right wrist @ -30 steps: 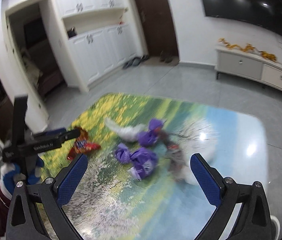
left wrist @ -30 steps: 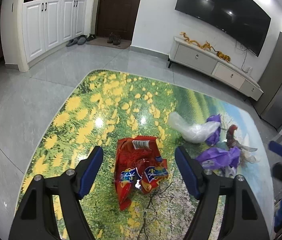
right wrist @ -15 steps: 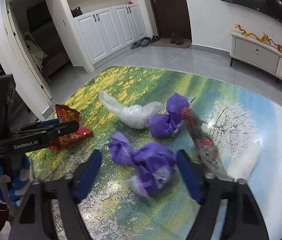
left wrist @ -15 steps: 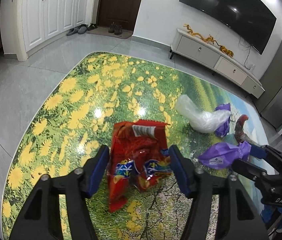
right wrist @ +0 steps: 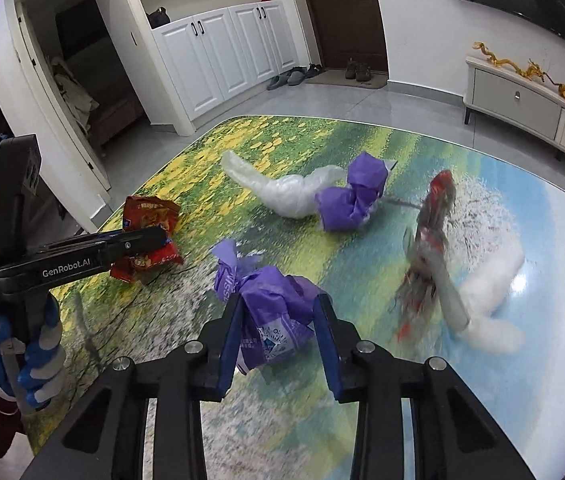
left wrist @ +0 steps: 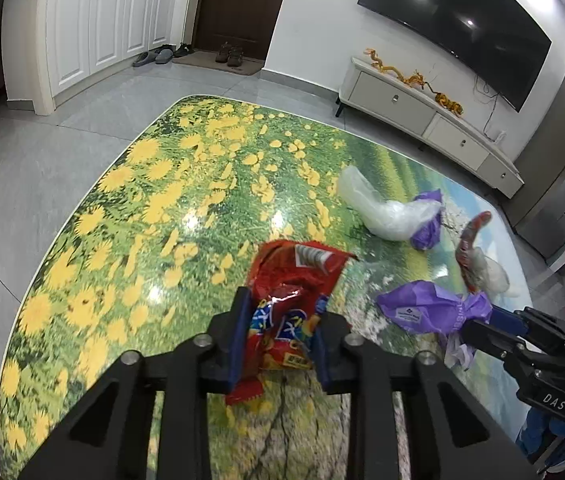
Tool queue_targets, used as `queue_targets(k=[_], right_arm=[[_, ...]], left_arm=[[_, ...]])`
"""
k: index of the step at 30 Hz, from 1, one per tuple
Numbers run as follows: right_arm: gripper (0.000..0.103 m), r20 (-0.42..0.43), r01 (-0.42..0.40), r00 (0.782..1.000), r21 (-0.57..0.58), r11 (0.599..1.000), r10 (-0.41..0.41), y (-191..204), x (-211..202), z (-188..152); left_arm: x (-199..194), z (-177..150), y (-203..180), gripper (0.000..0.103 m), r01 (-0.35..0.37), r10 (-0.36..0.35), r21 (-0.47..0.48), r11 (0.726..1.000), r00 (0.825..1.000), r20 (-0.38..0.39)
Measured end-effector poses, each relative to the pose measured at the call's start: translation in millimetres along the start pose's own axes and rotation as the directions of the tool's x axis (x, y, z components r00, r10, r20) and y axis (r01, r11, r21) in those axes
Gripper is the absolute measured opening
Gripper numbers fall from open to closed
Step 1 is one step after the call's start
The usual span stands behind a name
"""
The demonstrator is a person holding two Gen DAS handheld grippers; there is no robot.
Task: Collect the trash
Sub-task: 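Grasp the red snack bag with the left tool while the right tool grasps the purple bag, then carry both bags over the bin and open both tools to drop them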
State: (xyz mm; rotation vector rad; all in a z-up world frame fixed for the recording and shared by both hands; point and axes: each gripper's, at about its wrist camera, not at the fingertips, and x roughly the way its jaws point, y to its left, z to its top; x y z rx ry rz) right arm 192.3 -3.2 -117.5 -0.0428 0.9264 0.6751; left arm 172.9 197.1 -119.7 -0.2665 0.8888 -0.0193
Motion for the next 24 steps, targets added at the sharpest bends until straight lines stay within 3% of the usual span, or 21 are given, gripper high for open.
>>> queue_targets(k=[14, 20, 24], right_arm=[[0.031, 0.168, -0.012, 0.986, 0.036, 0.999, 0.005, 16.9, -92.3, -13.5], [0.031, 0.288, 0.019, 0.957, 0.083, 0.996, -0.043, -3.0, -160.9, -21.1], [0.031, 0.361, 0.066, 0.925, 0.142, 0.988, -0.114, -29.5, -212.2, -33.9]], left_arm=[[-84.5, -0.2, -30.4, 0.017, 0.030, -0.036, 0.053, 0.998, 0.992, 0.118], [-111.6, 7.7, -73.4, 0.017, 0.067, -0.085, 0.118, 0.991, 0.985, 0.153], [-122.2, 11.3, -119.2, 0.017, 0.106, -0.138, 0.190, 0.976, 0.977, 0.160]])
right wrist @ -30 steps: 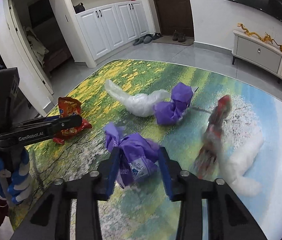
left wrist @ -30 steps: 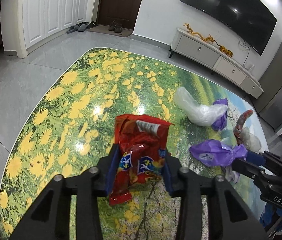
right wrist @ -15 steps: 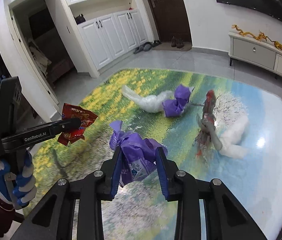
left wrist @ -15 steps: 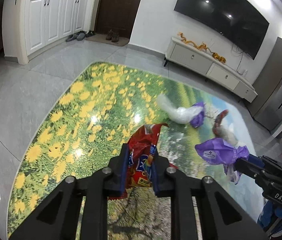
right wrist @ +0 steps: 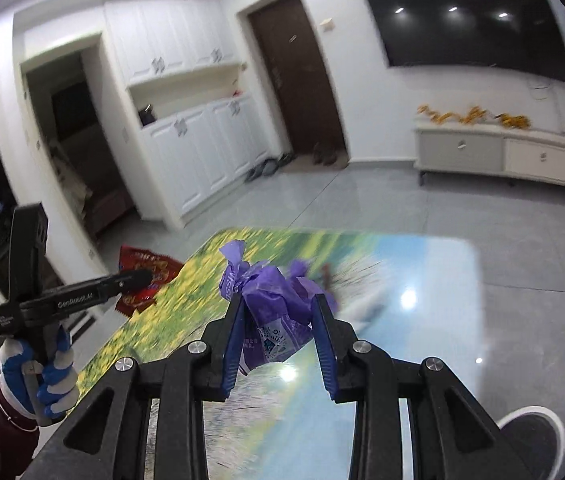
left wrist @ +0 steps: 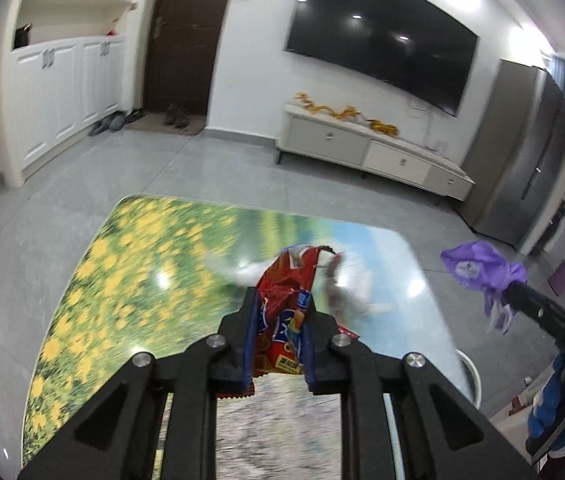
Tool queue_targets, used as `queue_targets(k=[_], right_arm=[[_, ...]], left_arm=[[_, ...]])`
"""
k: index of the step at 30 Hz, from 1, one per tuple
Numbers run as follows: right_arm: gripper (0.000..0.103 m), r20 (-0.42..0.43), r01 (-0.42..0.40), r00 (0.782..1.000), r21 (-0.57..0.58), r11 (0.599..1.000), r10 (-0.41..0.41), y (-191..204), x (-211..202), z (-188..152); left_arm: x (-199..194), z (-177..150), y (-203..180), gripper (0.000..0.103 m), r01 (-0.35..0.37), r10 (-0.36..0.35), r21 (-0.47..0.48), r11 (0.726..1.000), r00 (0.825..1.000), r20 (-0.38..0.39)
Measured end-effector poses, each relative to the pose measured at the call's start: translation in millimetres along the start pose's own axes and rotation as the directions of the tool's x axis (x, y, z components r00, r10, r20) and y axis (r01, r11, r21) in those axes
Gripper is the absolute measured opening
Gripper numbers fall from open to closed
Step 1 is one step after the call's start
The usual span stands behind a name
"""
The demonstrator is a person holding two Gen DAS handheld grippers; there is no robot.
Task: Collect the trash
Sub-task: 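Carry both bags over the bin and open both tools to drop them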
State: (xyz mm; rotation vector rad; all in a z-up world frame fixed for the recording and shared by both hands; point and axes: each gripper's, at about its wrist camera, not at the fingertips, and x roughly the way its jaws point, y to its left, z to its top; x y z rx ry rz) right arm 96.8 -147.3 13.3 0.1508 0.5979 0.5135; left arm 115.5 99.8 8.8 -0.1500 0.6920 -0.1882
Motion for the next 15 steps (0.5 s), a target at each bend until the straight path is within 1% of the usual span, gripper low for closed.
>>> queue_targets(k=[2, 4, 8, 10, 13, 15], right_arm=[[0.031, 0.036, 0.041, 0.998, 0.023, 0.999, -0.041, -17.9, -24.1, 1.6], [0.031, 0.070, 0.096, 0.993, 0.048, 0.994, -0.100, -38.4, -50.7, 0.2], [0.031, 0.111, 0.204, 0.971, 0.097, 0.974, -0.214, -75.7, -95.6, -9.4], [0.031, 0.115, 0.268, 0.952, 0.131, 0.954, -0.283, -96.8, -116.9, -18.6], [0.031, 0.099, 0.351, 0.924, 0.170, 0.921, -0.370, -123.5, -140.9, -35.2], [0.031, 0.077, 0.399, 0.904, 0.203, 0.894, -0.421, -143.0, -151.9, -48.2]], left_arm=[[1.6, 4.4, -22.9, 0.017, 0.028, -0.028, 0.032, 0.999, 1.000, 0.000], [5.9, 7.2, -48.3, 0.017, 0.060, -0.059, 0.066, 0.996, 0.998, -0.006], [22.5, 6.9, -106.7, 0.017, 0.139, -0.134, 0.132, 0.982, 0.990, -0.045], [33.5, 4.7, -136.2, 0.017, 0.179, -0.169, 0.159, 0.971, 0.983, -0.074], [49.7, -1.2, -178.2, 0.017, 0.233, -0.213, 0.198, 0.952, 0.970, -0.119], [64.2, -7.9, -213.2, 0.017, 0.279, -0.247, 0.229, 0.933, 0.956, -0.160]])
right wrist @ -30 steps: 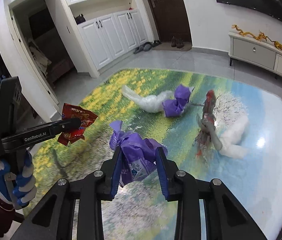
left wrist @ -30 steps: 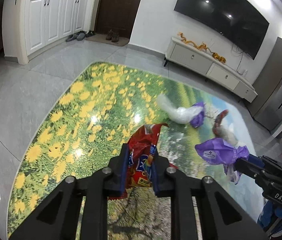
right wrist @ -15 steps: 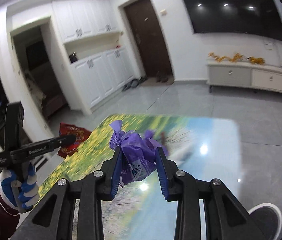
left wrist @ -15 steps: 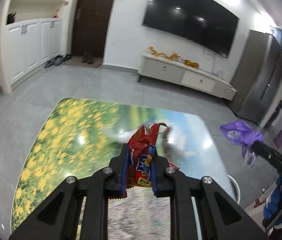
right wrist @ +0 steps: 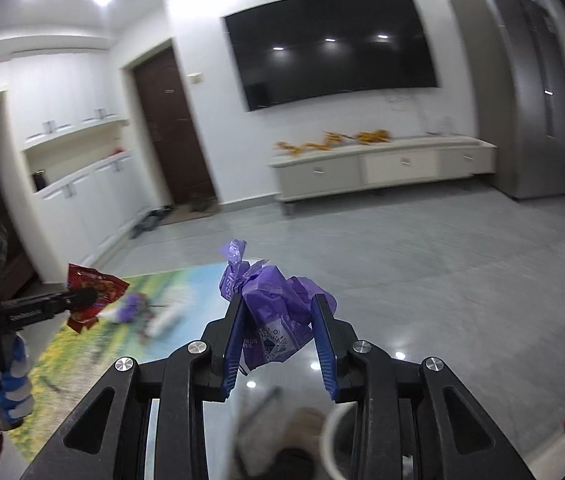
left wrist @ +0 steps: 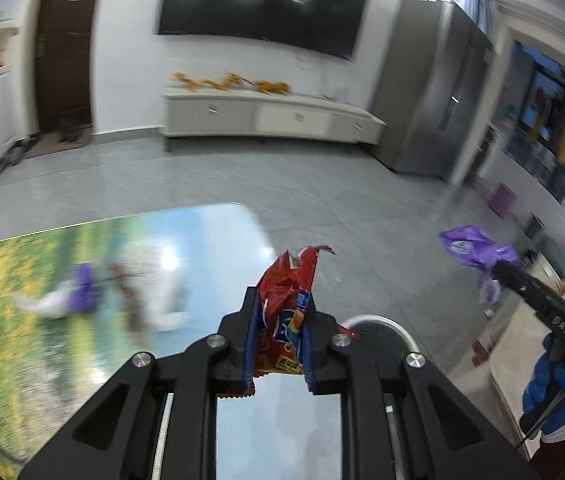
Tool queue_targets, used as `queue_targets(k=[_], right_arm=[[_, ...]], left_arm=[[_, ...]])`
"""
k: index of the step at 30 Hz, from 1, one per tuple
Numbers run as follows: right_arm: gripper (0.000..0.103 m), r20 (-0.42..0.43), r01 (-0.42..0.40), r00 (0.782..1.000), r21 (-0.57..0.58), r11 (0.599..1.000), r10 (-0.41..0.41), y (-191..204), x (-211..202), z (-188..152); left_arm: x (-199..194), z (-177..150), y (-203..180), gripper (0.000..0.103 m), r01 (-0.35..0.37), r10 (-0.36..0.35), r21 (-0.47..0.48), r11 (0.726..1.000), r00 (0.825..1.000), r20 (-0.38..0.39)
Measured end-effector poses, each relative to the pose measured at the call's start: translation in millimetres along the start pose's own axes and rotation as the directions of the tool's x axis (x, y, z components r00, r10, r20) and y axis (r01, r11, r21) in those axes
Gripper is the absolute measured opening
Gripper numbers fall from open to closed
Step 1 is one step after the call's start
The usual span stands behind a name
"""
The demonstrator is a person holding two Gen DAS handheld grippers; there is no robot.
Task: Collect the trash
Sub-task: 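Carry both bags over the bin and open both tools to drop them, then return both tools to the table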
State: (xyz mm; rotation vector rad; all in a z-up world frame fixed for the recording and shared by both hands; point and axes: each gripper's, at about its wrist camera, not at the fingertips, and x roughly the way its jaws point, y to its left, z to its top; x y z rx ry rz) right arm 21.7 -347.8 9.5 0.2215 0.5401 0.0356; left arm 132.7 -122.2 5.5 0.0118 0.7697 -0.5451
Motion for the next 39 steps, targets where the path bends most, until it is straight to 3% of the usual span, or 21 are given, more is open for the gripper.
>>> queue_targets(k=[4, 9, 18, 22, 24, 27, 30, 33, 39], right_arm=[[0.031, -0.052, 0.078, 0.996, 0.069, 0.995, -0.075, -43.2, 4.2, -16.9], [0.031, -0.136, 0.158, 0.981, 0.124, 0.980, -0.141, -83.2, 18.8, -44.3], [0.032, -0.283, 0.243, 0.942, 0.195, 0.950, -0.182, -128.4, 61.2, -88.7], [0.034, -0.328, 0.262, 0.927, 0.216, 0.941, -0.183, -141.3, 78.7, -101.5], [0.035, -0.349, 0.270, 0.919, 0.225, 0.936, -0.181, -147.7, 88.0, -106.9], [0.037, -0.376, 0.292, 0.907, 0.233, 0.928, -0.191, -155.9, 99.4, -112.8], [0.047, -0.393, 0.311, 0.897, 0.243, 0.919, -0.200, -163.5, 103.6, -119.0], [0.047, -0.394, 0.320, 0.895, 0.237, 0.917, -0.210, -164.9, 101.2, -119.8], [0.047, -0.358, 0.320, 0.907, 0.239, 0.917, -0.223, -152.1, 87.7, -107.5]], left_arm=[[44.1, 1.2, -50.5, 0.017, 0.065, -0.061, 0.064, 0.996, 0.996, -0.071], [102.5, -5.5, -109.4, 0.018, 0.136, -0.113, 0.121, 0.983, 0.977, -0.179], [182.8, -26.1, -163.4, 0.018, 0.183, -0.126, 0.162, 0.970, 0.942, -0.310], [206.8, -30.9, -174.8, 0.019, 0.200, -0.136, 0.161, 0.966, 0.930, -0.343], [218.2, -33.9, -175.3, 0.034, 0.209, -0.144, 0.149, 0.966, 0.922, -0.359], [230.0, -36.1, -174.7, 0.047, 0.225, -0.169, 0.113, 0.968, 0.913, -0.372], [234.5, -40.6, -171.3, 0.048, 0.228, -0.175, 0.097, 0.969, 0.907, -0.383], [230.6, -39.7, -167.0, 0.048, 0.229, -0.178, 0.092, 0.969, 0.908, -0.380], [208.0, -35.1, -158.1, 0.048, 0.202, -0.164, 0.082, 0.976, 0.927, -0.336]])
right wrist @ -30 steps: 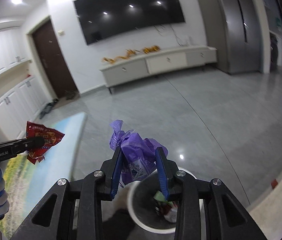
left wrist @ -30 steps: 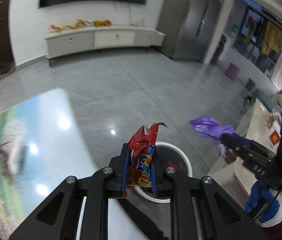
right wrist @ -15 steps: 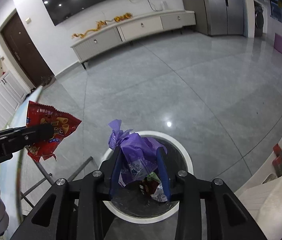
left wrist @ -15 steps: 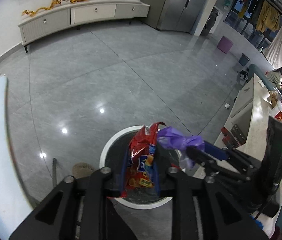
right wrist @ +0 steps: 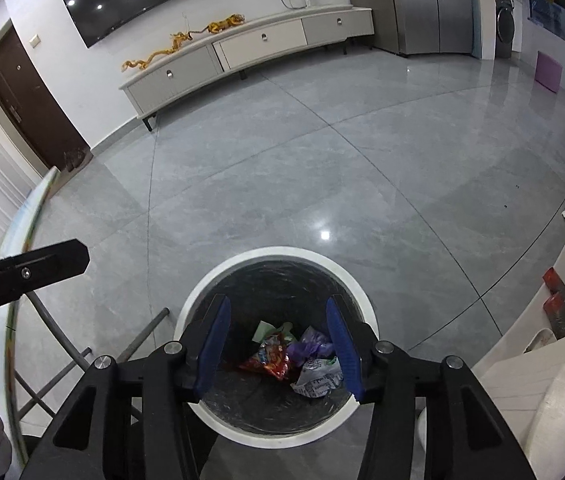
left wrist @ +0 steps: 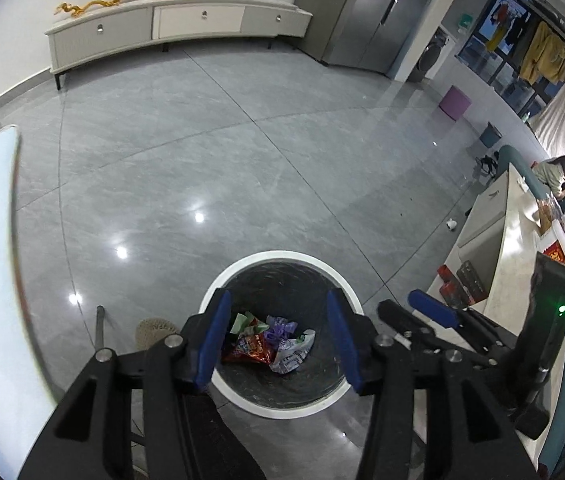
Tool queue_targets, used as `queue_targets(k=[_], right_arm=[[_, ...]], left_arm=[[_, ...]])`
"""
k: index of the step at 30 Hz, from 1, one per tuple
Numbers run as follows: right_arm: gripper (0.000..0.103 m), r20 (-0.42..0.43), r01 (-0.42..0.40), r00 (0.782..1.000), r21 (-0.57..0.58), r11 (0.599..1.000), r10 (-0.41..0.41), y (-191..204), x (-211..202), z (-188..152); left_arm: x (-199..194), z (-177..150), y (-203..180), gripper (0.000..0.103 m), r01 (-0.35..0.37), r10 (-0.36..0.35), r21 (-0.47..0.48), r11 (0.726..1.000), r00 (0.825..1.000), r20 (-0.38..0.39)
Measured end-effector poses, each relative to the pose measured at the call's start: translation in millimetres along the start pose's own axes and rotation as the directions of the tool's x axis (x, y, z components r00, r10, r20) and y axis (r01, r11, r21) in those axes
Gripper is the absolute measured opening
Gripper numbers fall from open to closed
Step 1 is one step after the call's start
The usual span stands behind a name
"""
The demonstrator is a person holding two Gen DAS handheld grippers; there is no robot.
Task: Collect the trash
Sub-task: 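Return both tools to the table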
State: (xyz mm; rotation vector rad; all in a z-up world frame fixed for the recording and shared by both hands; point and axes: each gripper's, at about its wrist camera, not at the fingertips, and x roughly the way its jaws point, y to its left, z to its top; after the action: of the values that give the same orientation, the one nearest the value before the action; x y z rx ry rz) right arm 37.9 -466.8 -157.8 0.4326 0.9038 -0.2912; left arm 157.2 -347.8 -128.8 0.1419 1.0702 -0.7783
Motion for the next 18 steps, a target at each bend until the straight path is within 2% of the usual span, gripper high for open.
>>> queue_targets(k=[4, 9, 14, 18], right_arm=[[0.048, 0.049, -0.017, 0.999, -0.006, 1.000, 0.018, 8.5, -27.2, 0.6], [0.047, 0.122, -0.044, 0.991, -0.032, 0.998, 0.048, 26.6, -68.9, 7.8], [0.048, 0.194, -0.077, 0.977, -0.097, 0.992, 0.094, 61.8, -113.2, 13.6], [0.048, 0.233, -0.104, 0.962, -0.167, 0.981, 0.141, 97.6, -142.5, 16.8]], left_arm=[[-30.3, -3.0, 7.9, 0.048, -0.021, 0.021, -0.007, 1.000, 0.999, 0.044], [-86.7, -14.9, 19.7, 0.048, -0.054, 0.054, -0.005, 0.999, 0.990, 0.128], [-145.4, -30.8, 42.7, 0.048, -0.102, 0.104, -0.019, 0.995, 0.971, 0.215], [-192.6, -49.3, 72.1, 0.048, -0.140, 0.151, -0.056, 0.989, 0.949, 0.278]])
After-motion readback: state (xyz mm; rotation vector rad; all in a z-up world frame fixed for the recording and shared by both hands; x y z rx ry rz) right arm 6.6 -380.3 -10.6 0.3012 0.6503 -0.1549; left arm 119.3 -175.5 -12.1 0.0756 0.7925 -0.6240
